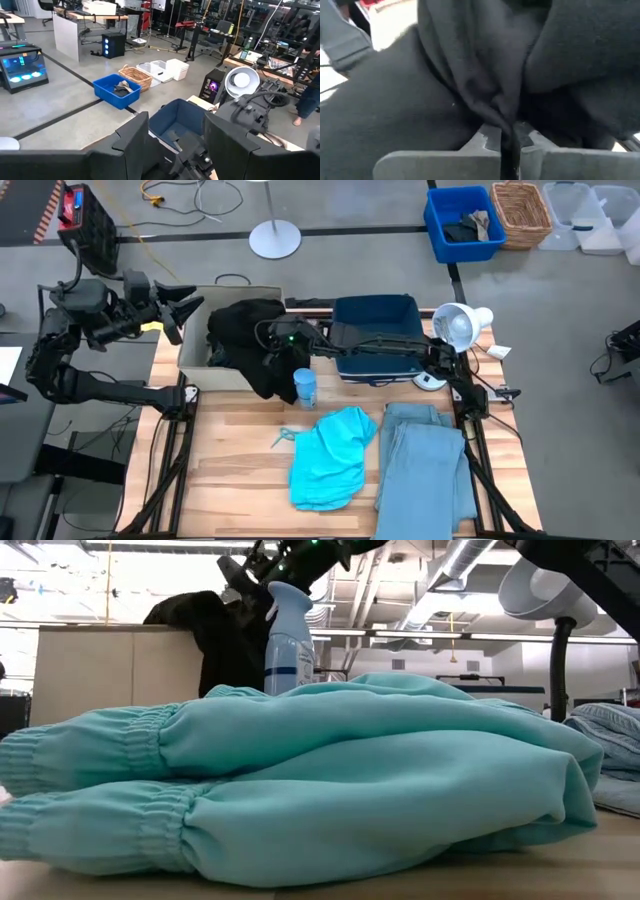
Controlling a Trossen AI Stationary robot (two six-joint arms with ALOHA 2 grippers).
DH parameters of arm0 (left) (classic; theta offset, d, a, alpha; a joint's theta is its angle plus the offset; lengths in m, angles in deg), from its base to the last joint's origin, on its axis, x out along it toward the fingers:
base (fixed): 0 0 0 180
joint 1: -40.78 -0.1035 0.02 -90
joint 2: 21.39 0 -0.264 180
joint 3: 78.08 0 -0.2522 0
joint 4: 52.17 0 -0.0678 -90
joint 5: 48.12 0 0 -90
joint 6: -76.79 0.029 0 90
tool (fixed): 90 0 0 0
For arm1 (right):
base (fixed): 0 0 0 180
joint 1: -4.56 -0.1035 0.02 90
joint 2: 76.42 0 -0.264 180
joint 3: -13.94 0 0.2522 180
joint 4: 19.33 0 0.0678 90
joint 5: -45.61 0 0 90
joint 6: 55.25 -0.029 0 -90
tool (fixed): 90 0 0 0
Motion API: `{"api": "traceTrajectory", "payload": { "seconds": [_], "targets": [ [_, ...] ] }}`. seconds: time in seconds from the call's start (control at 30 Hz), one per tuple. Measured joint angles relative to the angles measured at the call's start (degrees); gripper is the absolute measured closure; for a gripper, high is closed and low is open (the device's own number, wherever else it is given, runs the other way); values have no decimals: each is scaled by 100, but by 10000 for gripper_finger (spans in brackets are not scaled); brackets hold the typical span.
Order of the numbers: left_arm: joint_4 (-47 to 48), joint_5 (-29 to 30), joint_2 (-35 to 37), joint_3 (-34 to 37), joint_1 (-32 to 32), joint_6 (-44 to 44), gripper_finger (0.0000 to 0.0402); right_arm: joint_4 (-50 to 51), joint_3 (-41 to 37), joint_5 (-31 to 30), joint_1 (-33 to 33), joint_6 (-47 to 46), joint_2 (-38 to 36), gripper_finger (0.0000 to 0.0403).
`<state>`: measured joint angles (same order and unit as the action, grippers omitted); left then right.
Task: Sort clothes
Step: Put the black shirt into the laundry organizer
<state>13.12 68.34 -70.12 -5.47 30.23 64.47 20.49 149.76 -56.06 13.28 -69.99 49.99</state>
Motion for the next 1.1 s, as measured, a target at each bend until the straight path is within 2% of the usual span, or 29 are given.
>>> {"api": "traceTrajectory", "payload": {
  "seconds": [0.17,0.4,0.63,0.73,0.83,0.97,1.1],
  "targets": [
    [0,-2,0,0,0,-14,221,-170,543,40,-83,129,-65,396],
    [0,-2,0,0,0,-36,221,-1281,1277,139,-70,606,-81,401],
    [2,-4,0,0,0,-39,221,-3035,1284,416,220,618,23,402],
    [0,-4,0,0,0,-39,221,-3085,1288,552,338,405,239,402],
    [2,-4,0,0,0,-39,221,-3042,1274,1007,433,-198,598,399],
    [0,-4,0,0,0,-39,221,-2639,1266,1172,457,-853,904,355],
    [2,-4,0,0,0,-39,221,-2446,1268,1416,403,-1119,984,266]
  ]
}}
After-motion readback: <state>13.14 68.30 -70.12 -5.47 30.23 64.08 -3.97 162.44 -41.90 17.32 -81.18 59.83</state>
